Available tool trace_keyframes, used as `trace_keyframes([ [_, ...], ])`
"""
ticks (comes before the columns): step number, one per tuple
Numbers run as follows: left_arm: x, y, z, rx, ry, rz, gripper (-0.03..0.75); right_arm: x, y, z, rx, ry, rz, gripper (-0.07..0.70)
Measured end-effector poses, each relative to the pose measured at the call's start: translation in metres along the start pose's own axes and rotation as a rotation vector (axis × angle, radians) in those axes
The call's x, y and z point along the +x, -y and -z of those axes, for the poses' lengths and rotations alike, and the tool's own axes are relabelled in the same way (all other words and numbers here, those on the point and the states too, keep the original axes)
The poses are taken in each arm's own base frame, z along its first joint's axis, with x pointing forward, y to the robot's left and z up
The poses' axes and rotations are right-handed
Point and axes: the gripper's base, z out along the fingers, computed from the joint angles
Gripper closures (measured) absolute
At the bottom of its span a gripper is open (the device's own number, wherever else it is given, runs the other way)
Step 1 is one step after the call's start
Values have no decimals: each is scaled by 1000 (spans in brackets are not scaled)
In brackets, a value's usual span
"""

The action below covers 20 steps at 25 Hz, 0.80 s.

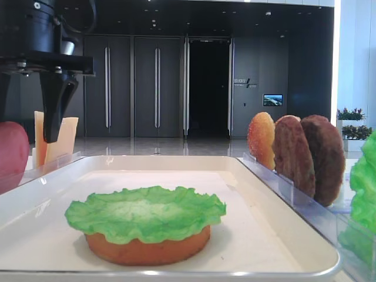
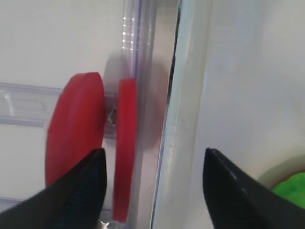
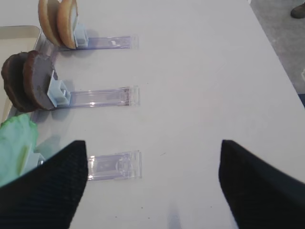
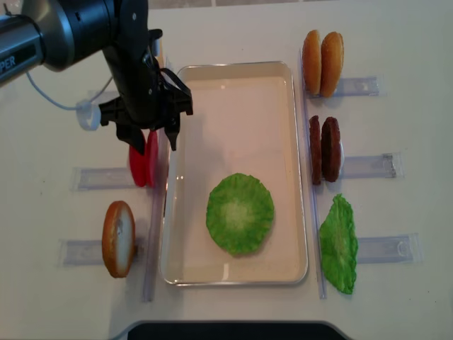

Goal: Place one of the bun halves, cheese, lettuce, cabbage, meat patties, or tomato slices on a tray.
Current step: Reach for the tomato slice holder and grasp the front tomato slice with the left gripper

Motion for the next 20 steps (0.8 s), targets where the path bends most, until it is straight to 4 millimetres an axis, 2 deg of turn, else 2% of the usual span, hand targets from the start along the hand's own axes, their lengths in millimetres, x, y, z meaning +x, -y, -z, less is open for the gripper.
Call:
trace_keyframes([
  [11, 0, 0, -3, -8, -5, -6, 235, 0, 0, 0, 0, 0, 0, 66],
  [20, -1, -2, -3, -31, 2, -26, 296, 0, -1, 0, -6, 0, -3, 66],
])
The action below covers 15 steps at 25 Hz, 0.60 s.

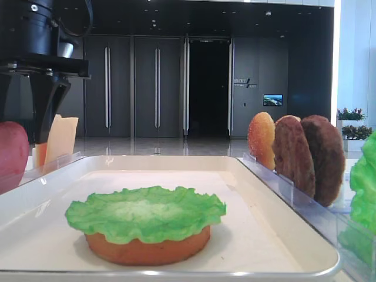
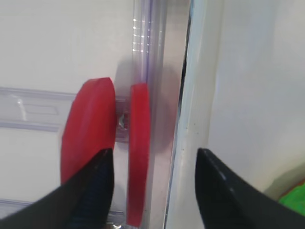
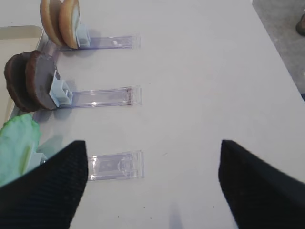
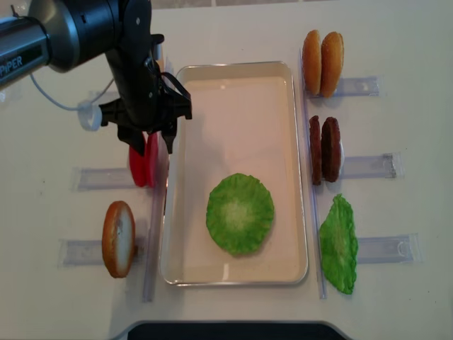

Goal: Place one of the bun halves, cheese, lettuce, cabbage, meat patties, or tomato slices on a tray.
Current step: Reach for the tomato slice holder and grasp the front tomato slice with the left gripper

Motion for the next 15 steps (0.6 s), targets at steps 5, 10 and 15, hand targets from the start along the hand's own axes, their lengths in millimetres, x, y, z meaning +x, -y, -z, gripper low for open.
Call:
trace_keyframes([
  [5, 1, -1, 0, -8, -7, -2, 348, 0, 0, 0, 0, 0, 0, 67],
  [10, 1, -1, 0, -11, -12, -2, 382, 0, 0, 0, 3, 0, 1, 73],
  [15, 2, -1, 0, -15, -18, -6, 428, 0, 0, 0, 2, 0, 1, 73],
])
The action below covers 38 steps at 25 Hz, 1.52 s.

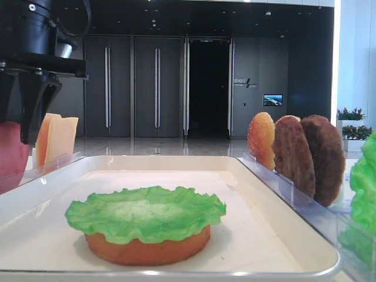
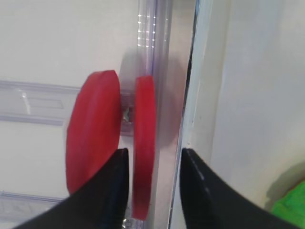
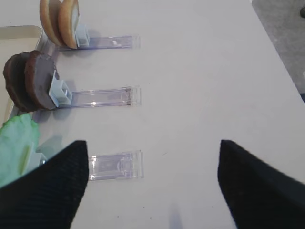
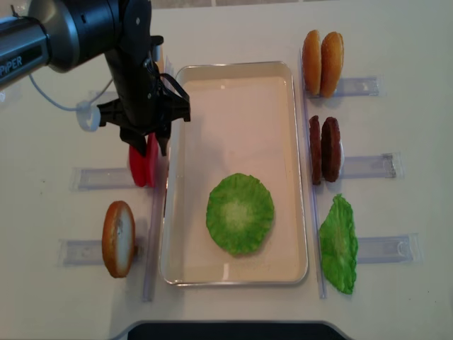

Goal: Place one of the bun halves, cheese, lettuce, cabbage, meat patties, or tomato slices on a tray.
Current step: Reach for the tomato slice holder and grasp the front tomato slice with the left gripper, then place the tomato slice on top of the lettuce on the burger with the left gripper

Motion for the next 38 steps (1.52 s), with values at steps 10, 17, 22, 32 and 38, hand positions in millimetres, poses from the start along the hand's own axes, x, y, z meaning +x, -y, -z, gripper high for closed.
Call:
trace_keyframes([
  [10, 2, -5, 0, -49, -25, -36, 664, 0, 0, 0, -2, 0, -1, 73],
  [17, 2, -6, 0, -63, -19, -42, 668, 0, 0, 0, -2, 0, -1, 73],
  [22, 1, -6, 0, -70, -14, -46, 669, 0, 0, 0, -2, 0, -1, 73],
  [32, 3, -9, 10, -56, 11, -42, 669, 0, 0, 0, 1, 0, 1, 74],
  [38, 9, -16, 38, -19, 70, -28, 669, 0, 0, 0, 2, 0, 1, 74],
])
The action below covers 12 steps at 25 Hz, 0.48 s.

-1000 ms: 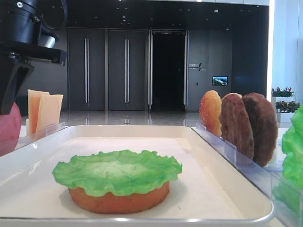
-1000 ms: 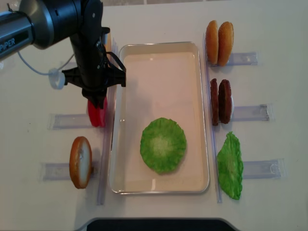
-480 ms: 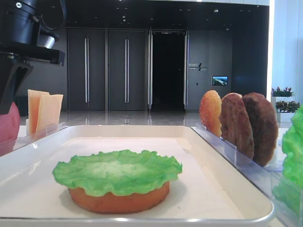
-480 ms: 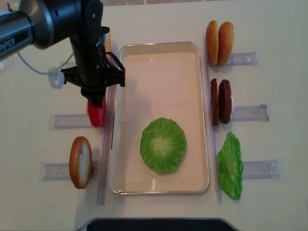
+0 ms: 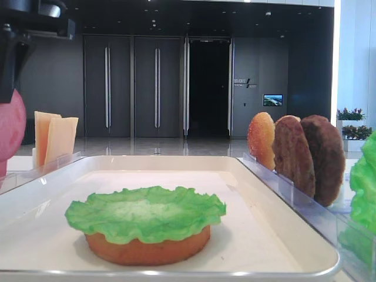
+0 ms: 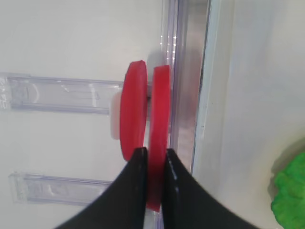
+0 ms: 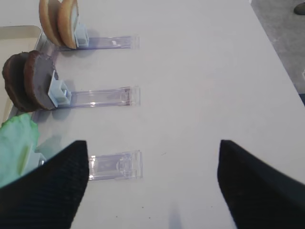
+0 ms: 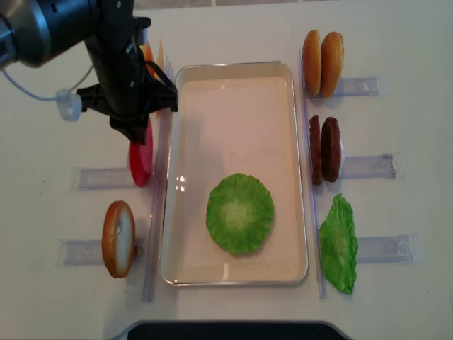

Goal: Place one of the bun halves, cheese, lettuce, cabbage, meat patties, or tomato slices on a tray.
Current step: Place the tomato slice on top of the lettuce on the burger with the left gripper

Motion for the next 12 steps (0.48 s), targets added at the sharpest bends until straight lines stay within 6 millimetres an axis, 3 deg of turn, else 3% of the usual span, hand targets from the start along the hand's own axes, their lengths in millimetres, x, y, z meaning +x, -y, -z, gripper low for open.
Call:
trace_keyframes([
  [12, 15, -19, 51, 43, 105, 23, 669, 0, 0, 0, -3, 0, -2, 75],
])
